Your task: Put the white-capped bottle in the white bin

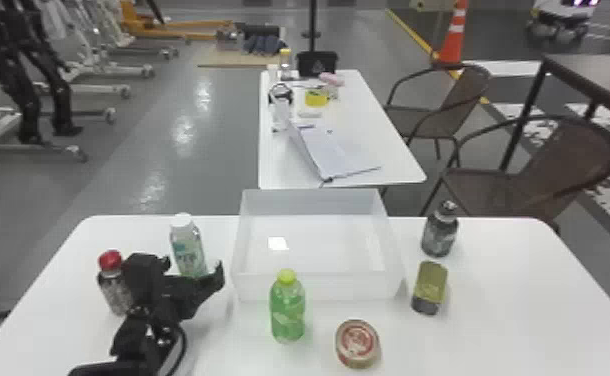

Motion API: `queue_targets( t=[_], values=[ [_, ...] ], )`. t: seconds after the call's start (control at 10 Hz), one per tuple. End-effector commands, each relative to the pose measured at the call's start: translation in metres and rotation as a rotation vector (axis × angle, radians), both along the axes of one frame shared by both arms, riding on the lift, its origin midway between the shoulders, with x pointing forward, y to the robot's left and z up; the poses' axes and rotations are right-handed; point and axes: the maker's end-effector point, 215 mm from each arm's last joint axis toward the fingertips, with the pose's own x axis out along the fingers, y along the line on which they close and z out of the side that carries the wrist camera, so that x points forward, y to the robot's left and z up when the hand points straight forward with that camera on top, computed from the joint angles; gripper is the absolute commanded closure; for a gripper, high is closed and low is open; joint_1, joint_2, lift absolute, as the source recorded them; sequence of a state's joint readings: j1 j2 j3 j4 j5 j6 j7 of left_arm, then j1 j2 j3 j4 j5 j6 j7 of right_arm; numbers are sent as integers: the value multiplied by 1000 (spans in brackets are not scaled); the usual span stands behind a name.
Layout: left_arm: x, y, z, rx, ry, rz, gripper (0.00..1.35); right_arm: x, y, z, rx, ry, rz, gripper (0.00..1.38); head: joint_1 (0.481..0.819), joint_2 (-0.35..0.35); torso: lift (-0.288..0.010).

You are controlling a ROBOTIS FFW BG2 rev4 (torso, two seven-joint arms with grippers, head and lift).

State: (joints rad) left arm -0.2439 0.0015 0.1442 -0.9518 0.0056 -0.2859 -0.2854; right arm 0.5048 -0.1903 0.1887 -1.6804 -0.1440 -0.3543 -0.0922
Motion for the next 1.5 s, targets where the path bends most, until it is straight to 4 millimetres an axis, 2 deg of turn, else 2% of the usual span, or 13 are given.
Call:
queue_targets(
  t=[0.0,0.1,0.2,0.3,0.4,0.9,1.1,1.4],
  values=[
    [6,3,0,-7,0,14,98,2,1,1,0,-3,3,85,549,0,-100],
    [7,10,0,2,0,26,117,2,2,2,0,-5,4,85,549,0,-100],
    [7,16,-1,14,6,37,233,2,2,1,1,-3,3,85,549,0,-100],
    [7,19,-5,27,17,34,553,3,2,1,2,-4,4,85,549,0,-100],
    [8,19,-5,41,19,33,765,3,2,1,2,-4,4,85,549,0,-100],
    [7,20,-1,57,0,37,795,2,3,0,2,-2,6,85,549,0,-100],
    [12,13,32,106,-65,26,823,1,2,-1,3,2,5,85,549,0,-100],
    [22,-1,99,132,-181,25,822,1,2,-1,5,2,5,85,549,0,-100]
  ],
)
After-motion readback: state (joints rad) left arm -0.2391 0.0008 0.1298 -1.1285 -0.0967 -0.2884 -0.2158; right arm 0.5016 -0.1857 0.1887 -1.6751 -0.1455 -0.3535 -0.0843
